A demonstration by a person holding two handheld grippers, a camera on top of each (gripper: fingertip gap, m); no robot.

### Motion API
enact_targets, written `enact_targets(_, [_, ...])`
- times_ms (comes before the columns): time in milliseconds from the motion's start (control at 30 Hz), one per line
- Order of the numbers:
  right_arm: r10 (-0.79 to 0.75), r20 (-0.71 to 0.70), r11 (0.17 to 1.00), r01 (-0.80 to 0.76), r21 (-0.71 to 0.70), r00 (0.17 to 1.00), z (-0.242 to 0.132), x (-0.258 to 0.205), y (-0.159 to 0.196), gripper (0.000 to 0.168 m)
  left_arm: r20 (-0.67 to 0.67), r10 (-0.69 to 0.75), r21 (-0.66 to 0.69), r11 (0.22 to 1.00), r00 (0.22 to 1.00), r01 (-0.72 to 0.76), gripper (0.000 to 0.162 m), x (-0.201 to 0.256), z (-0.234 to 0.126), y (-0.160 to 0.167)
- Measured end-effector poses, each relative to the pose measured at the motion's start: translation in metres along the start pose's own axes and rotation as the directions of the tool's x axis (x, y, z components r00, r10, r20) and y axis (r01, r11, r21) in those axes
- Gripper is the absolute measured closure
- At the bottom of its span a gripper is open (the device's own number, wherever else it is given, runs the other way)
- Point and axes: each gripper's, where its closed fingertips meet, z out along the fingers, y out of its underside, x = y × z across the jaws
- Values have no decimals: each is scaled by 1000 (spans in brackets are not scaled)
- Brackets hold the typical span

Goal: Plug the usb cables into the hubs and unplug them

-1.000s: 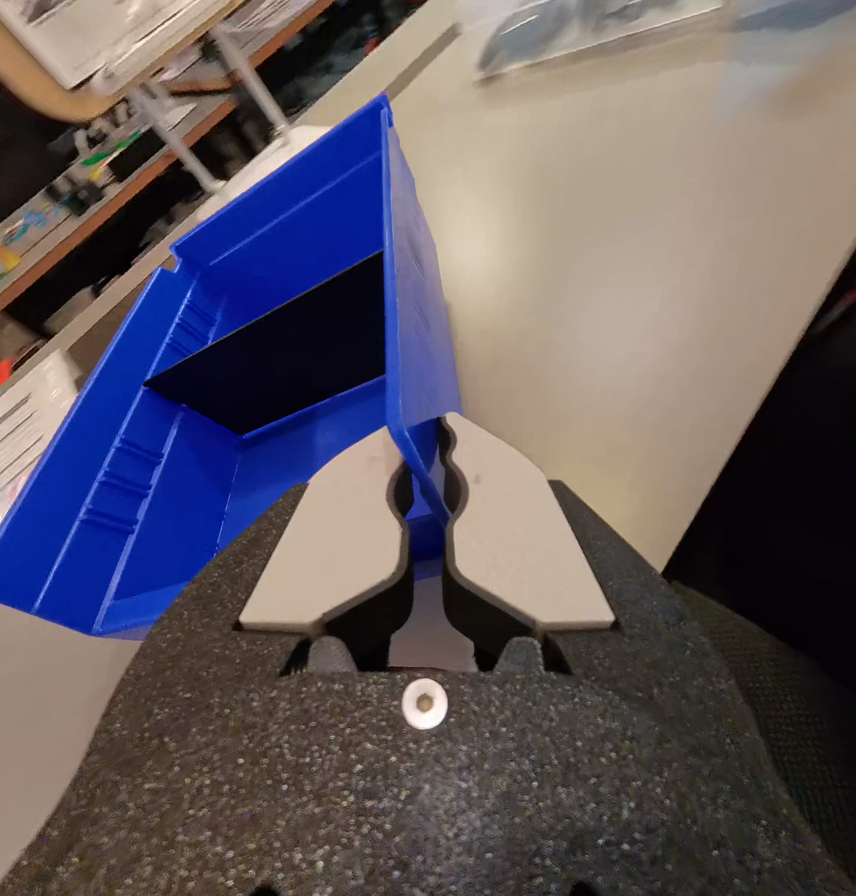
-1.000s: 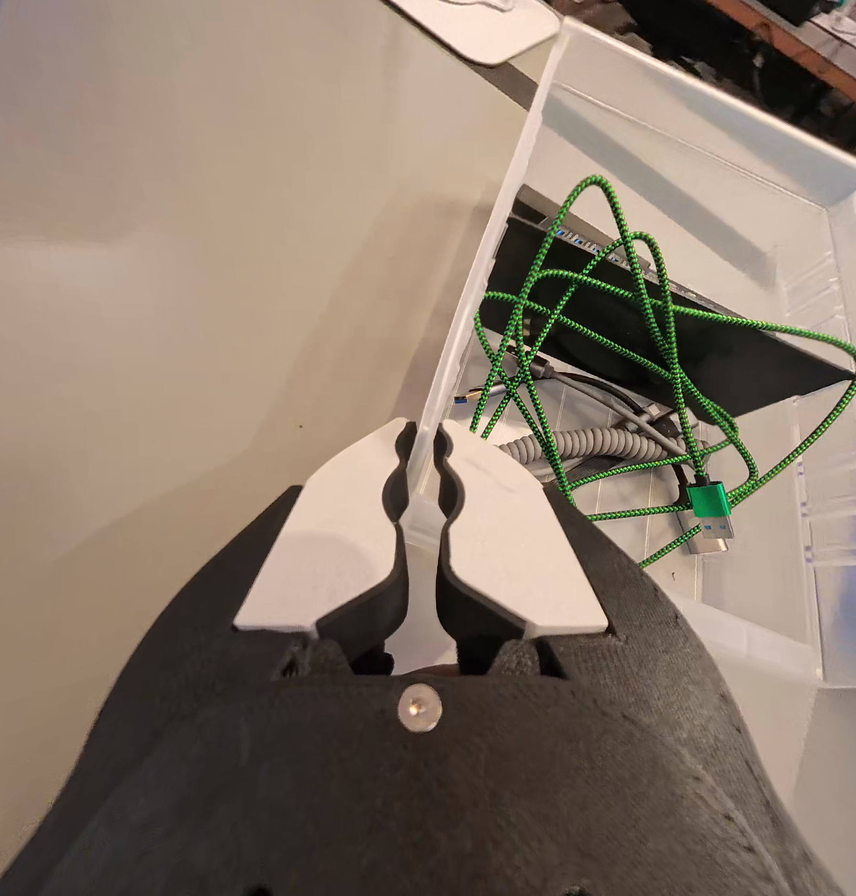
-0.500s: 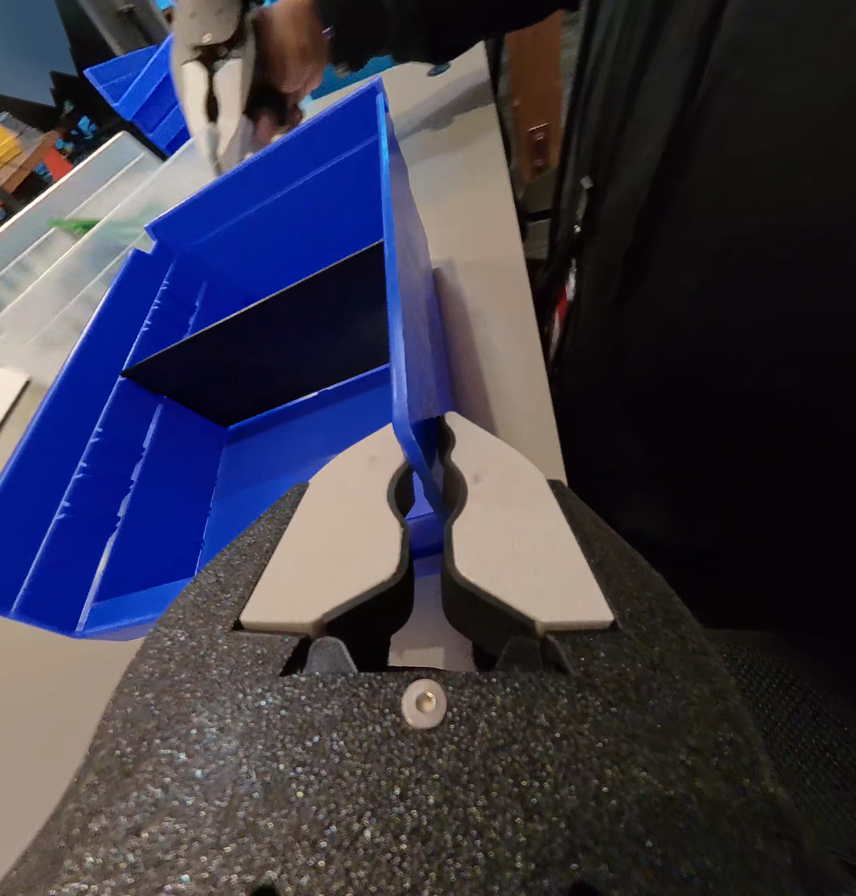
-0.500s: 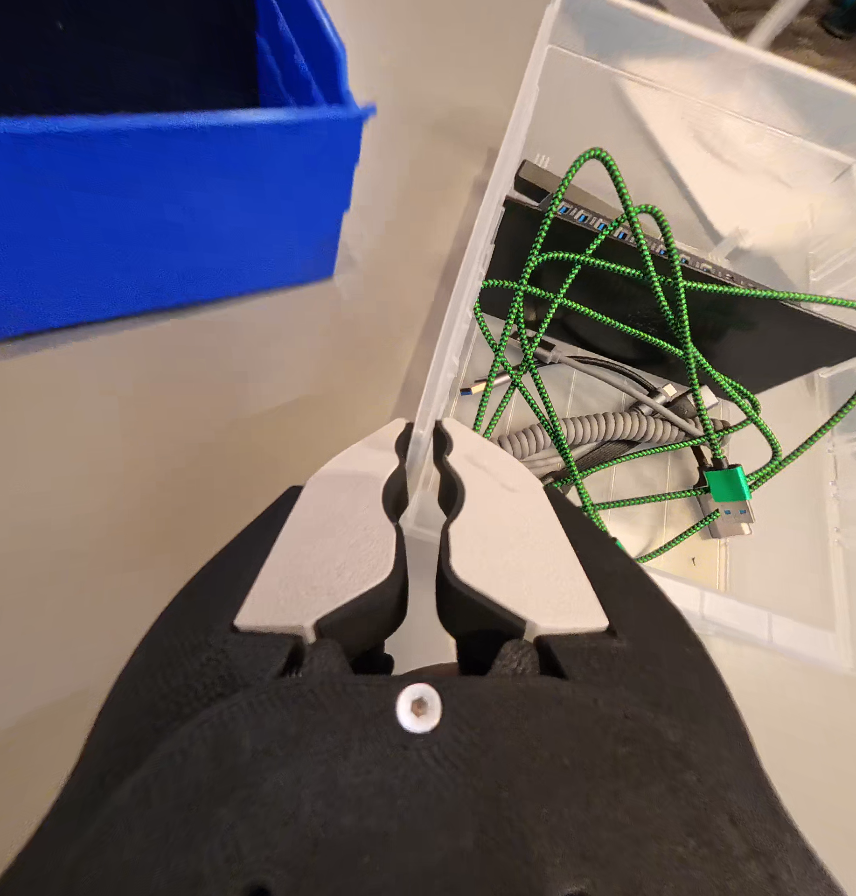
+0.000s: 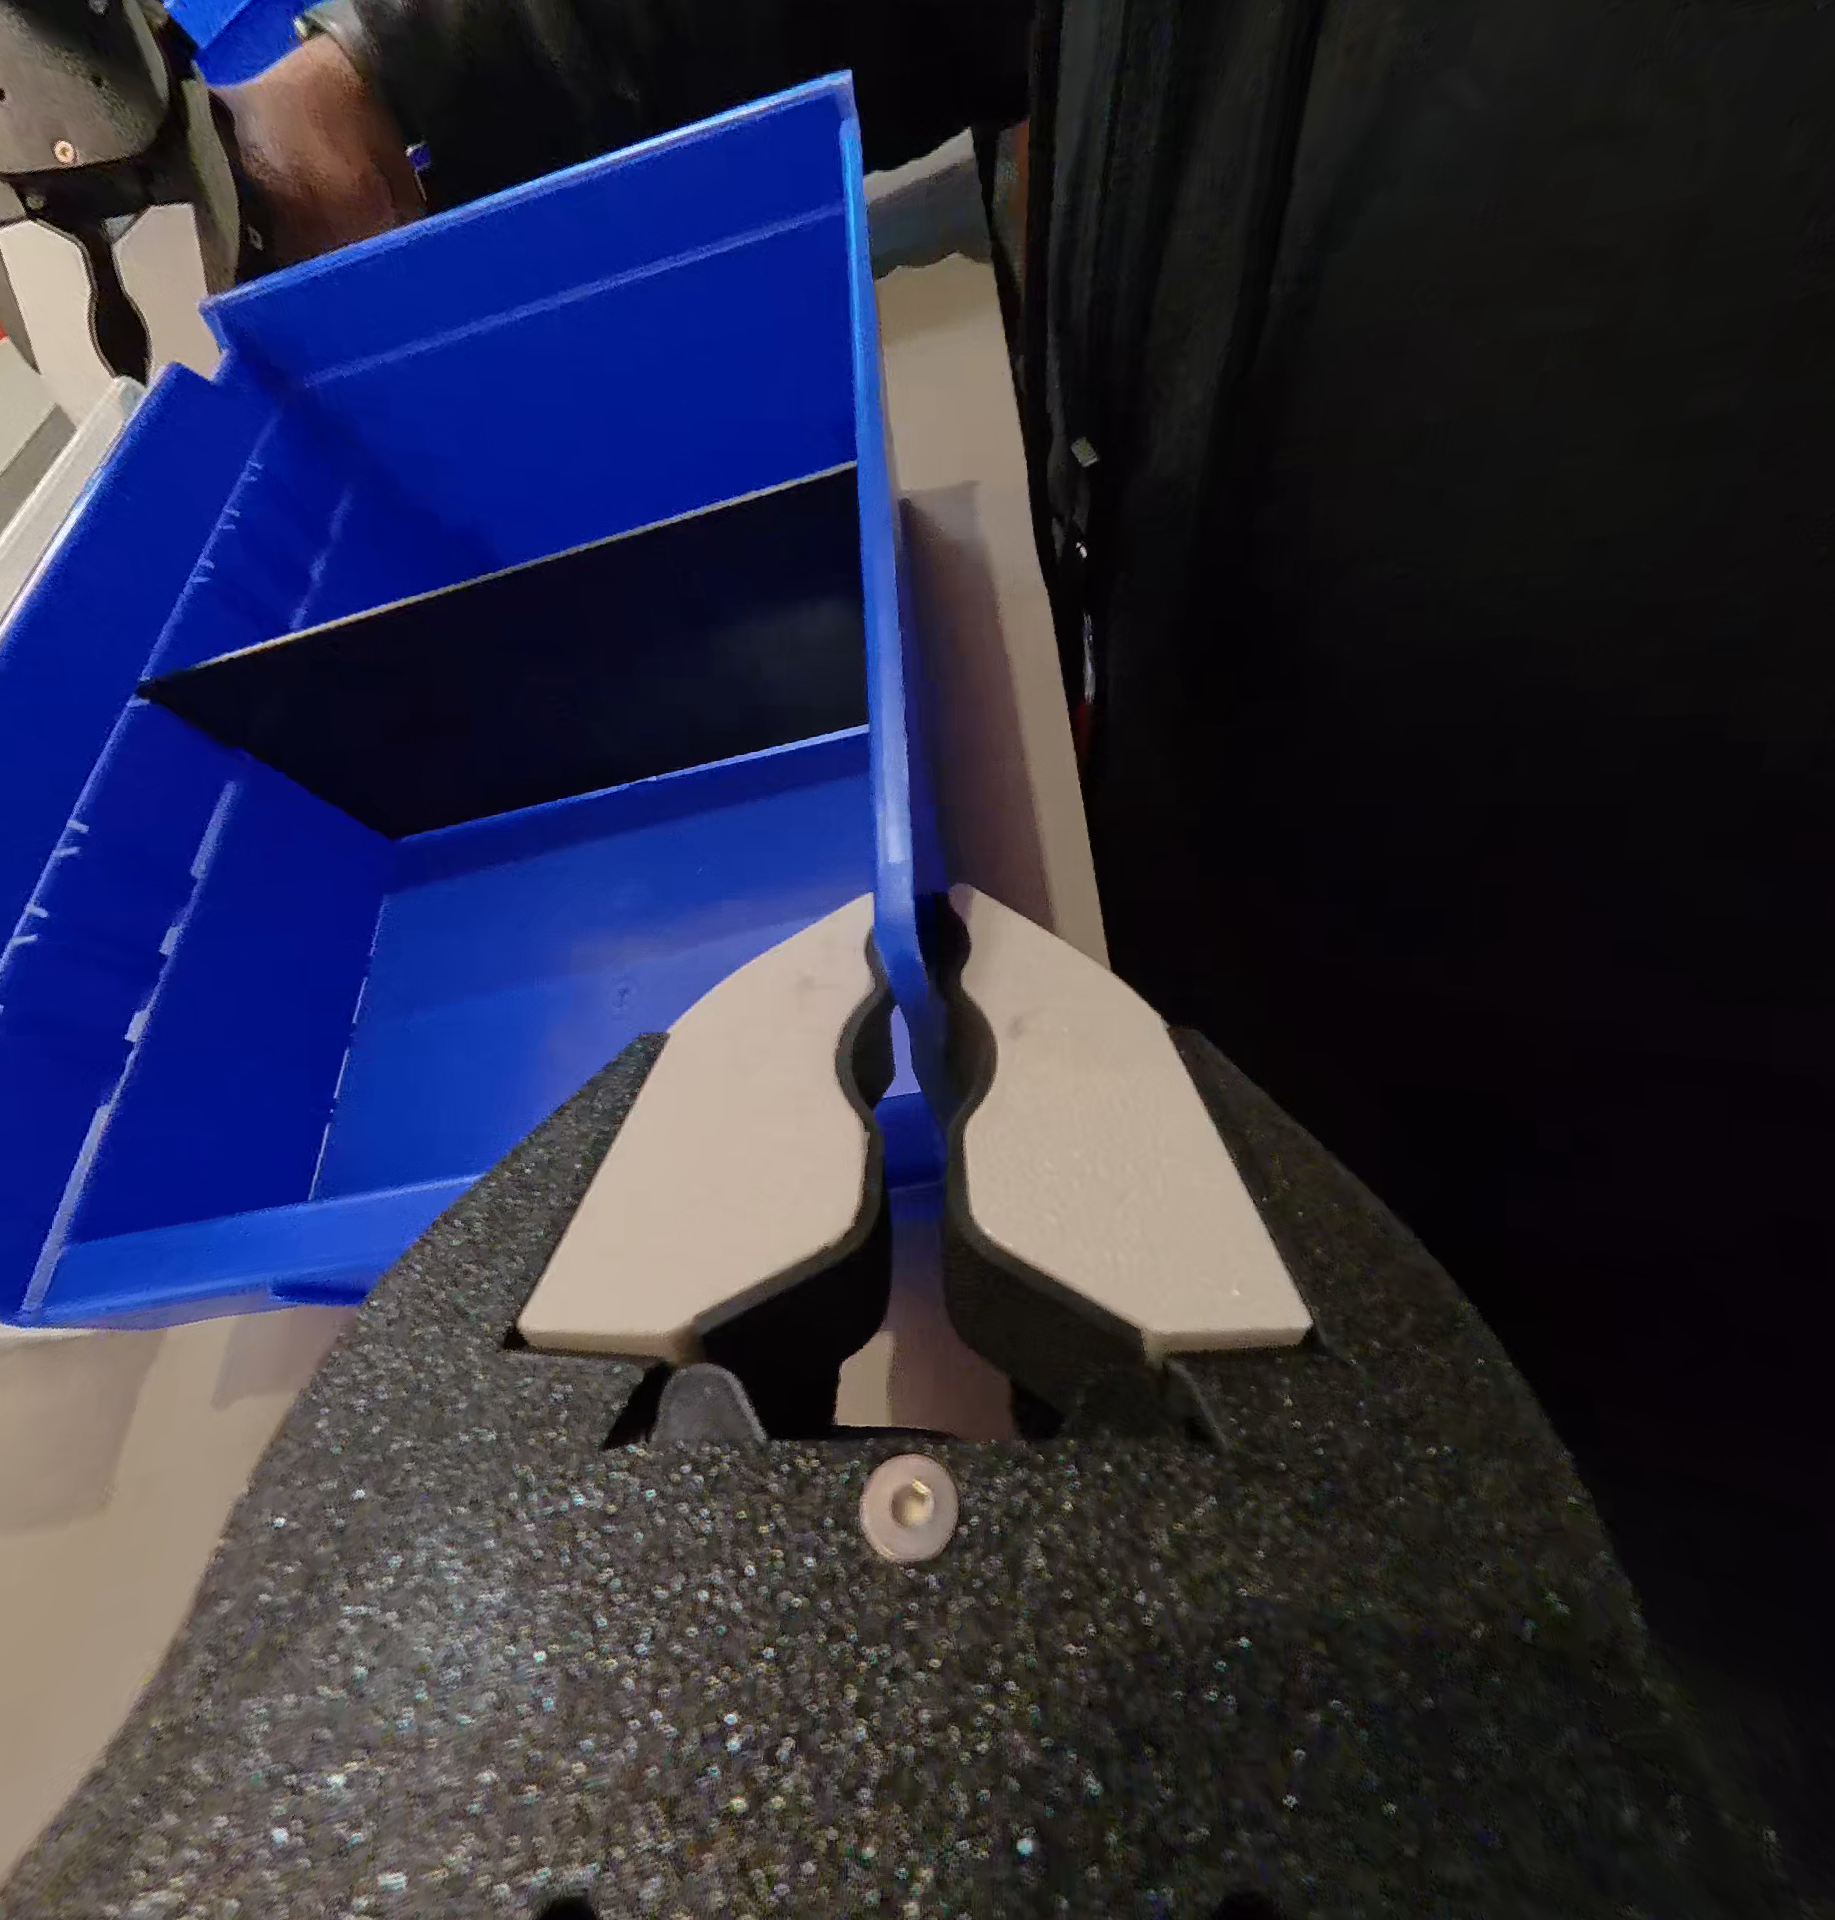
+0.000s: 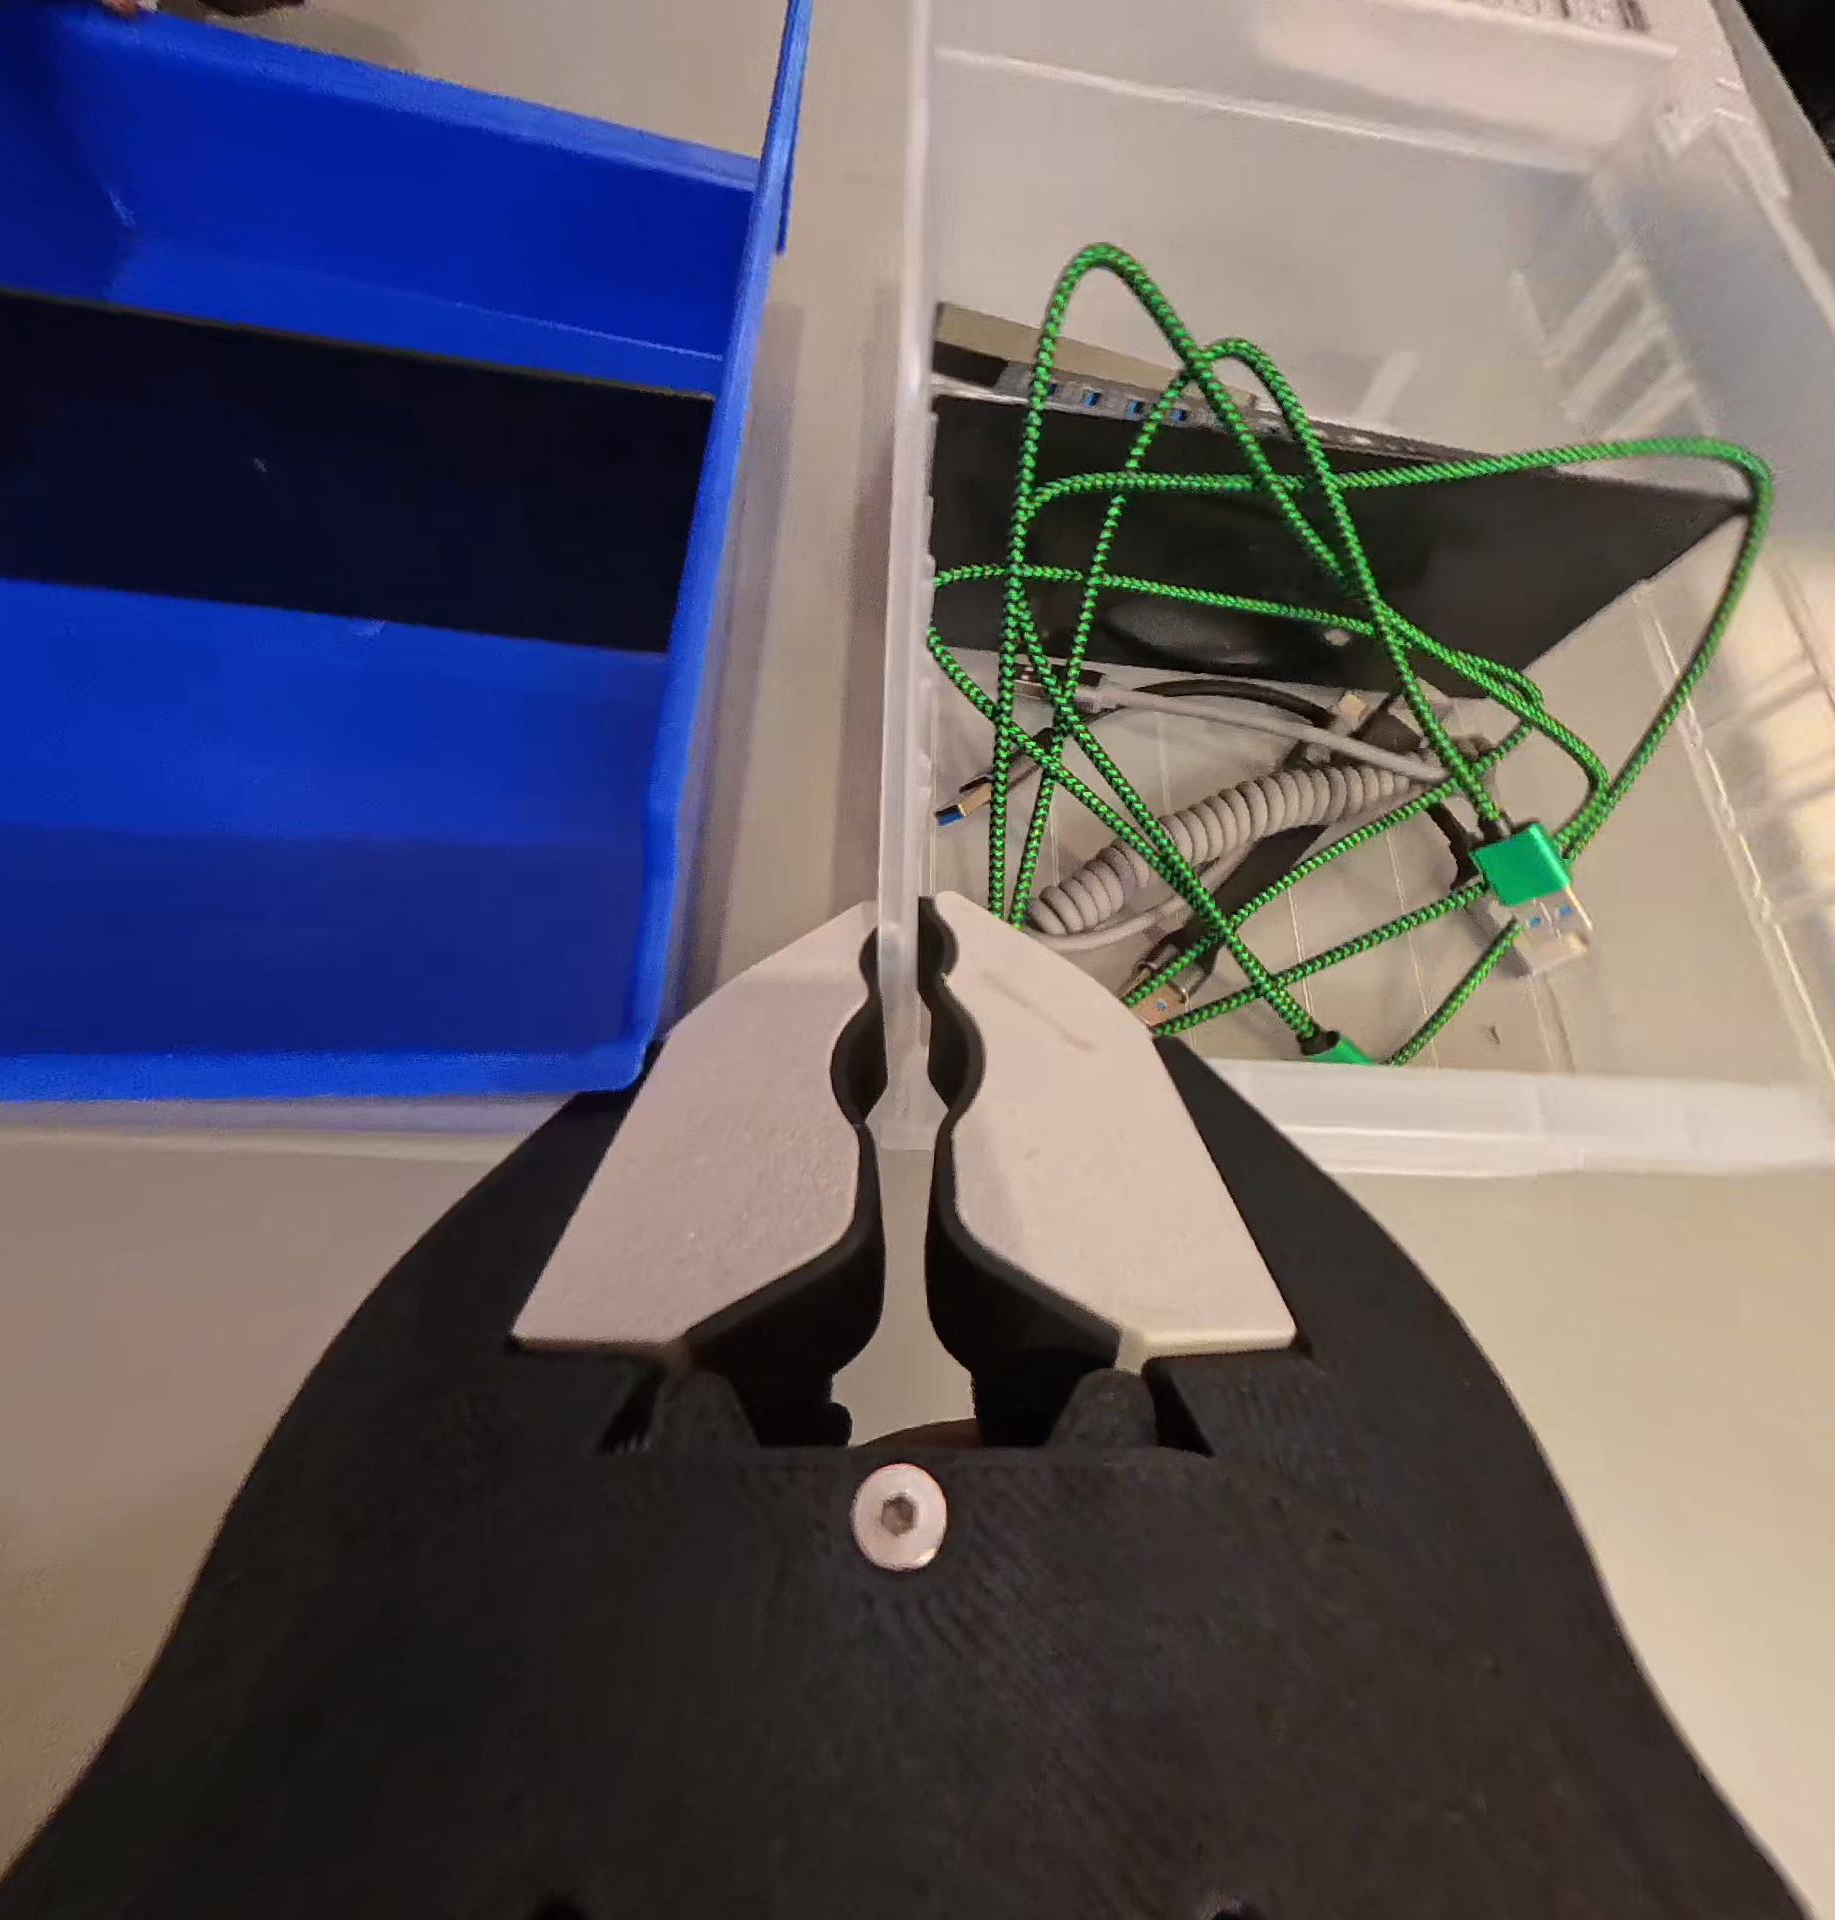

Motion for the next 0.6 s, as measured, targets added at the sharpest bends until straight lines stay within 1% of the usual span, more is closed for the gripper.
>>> enact_targets(133, [-13, 59, 999, 10, 46, 998, 9, -2, -7, 167, 31, -17, -22, 1000, 999, 18, 158, 7, -4, 7])
enact_targets(200, [-10, 95, 998, 4, 59, 995, 8, -3, -8, 166, 40, -60, -27, 998, 997, 61, 158, 9, -6, 12])
enact_targets(233, [7, 123, 997, -17, 79, 992, 3, -4, -9, 159, 39, -80, -31, 996, 996, 81, 156, 11, -8, 14])
enact_targets(267, [22, 139, 994, -37, 105, 990, -5, -4, -9, 146, 38, -89, -9, 996, 995, 90, 144, 13, -12, 10])
enact_targets(333, [71, 108, 987, -85, 134, 992, -24, 1, -5, 140, 46, -143, 62, 988, 989, 140, 112, 12, -29, -2])
enact_targets(367, [104, 75, 986, -112, 124, 992, -33, 3, 0, 134, 67, -178, 104, 980, 982, 171, 103, 6, -41, -9])
enact_targets(400, [134, 36, 985, -137, 107, 990, -42, 2, 4, 129, 99, -206, 158, 969, 974, 189, 99, -3, -55, -17])
enact_targets(433, [166, -14, 983, -164, 82, 986, -51, 0, 8, 128, 150, -236, 215, 956, 960, 201, 99, -18, -69, -25])
enact_targets(467, [205, -84, 978, -201, 52, 975, -60, -2, 12, 127, 220, -280, 263, 939, 934, 220, 99, -40, -84, -31])
enact_targets(500, [250, -153, 968, -250, 22, 956, -68, -6, 15, 127, 291, -345, 305, 918, 892, 255, 99, -67, -97, -34])
enact_targets(567, [359, -257, 928, -372, -2, 897, -84, -19, 15, 126, 421, -510, 364, 852, 750, 376, 96, -128, -119, -25])
enact_targets(600, [415, -281, 903, -430, 10, 865, -90, -28, 11, 123, 461, -584, 383, 810, 669, 444, 96, -157, -124, -16])
